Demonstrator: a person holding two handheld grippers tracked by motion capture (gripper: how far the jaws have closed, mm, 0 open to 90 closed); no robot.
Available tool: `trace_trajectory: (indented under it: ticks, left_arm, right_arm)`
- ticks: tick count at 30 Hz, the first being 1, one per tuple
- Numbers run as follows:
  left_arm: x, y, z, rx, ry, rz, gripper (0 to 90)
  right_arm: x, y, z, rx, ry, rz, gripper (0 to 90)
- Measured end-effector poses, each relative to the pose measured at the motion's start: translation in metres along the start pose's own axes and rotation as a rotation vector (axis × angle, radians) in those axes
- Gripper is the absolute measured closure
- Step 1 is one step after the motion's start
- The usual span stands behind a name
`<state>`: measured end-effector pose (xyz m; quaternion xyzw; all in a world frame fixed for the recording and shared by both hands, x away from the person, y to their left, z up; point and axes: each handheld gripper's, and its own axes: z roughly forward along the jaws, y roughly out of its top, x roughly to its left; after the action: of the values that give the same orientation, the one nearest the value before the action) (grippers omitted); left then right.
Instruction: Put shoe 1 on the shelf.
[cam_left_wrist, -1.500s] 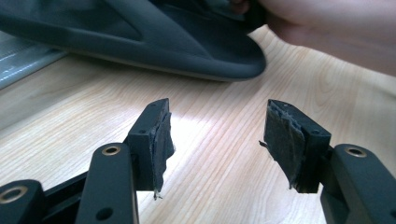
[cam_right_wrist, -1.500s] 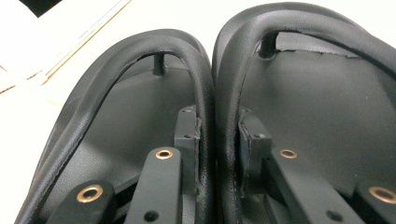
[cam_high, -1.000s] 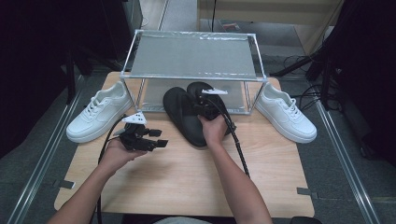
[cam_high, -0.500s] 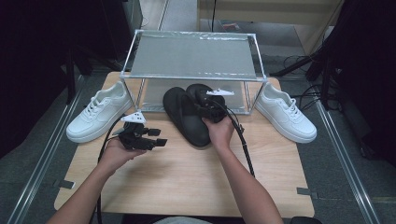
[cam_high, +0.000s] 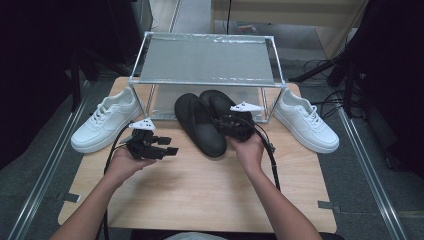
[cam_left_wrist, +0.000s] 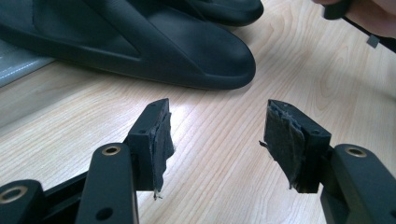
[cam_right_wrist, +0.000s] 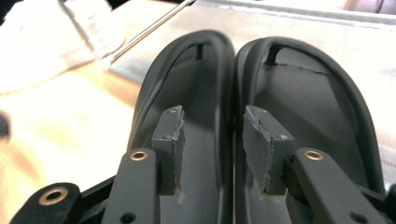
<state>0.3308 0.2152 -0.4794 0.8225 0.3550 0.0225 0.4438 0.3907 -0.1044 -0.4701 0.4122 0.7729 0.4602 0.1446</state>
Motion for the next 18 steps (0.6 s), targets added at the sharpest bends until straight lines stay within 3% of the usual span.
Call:
trace_trajectory:
  ticks: [6,9,11,13,15,18]
  left_arm:
    - [0.007,0.007,0.001,-0.001,0.003,-0.001,44.5]
    - [0.011,0.019,0.0,-0.017,-0.03,-0.039,50.3]
    - [0.013,0.027,-0.001,-0.025,-0.067,-0.056,61.5]
    - [0.012,0.035,-0.002,-0.047,-0.067,-0.021,69.4]
    - [0.011,0.045,-0.003,-0.057,-0.061,0.01,69.9]
    - [0.01,0.061,-0.002,-0.027,-0.053,0.047,74.3]
  right_arm:
    - [-0.002,-0.022,-0.022,0.013,0.053,-0.038,63.1]
    - [-0.002,-0.033,-0.031,0.026,0.055,-0.074,67.0]
    - [-0.002,-0.038,-0.033,0.028,0.071,-0.076,70.7]
    - [-0.001,-0.043,-0.035,0.025,0.092,-0.068,73.2]
    - [0.0,-0.046,-0.035,0.033,0.108,-0.076,75.0]
    - [0.0,-0.05,-0.034,0.051,0.114,-0.085,78.4]
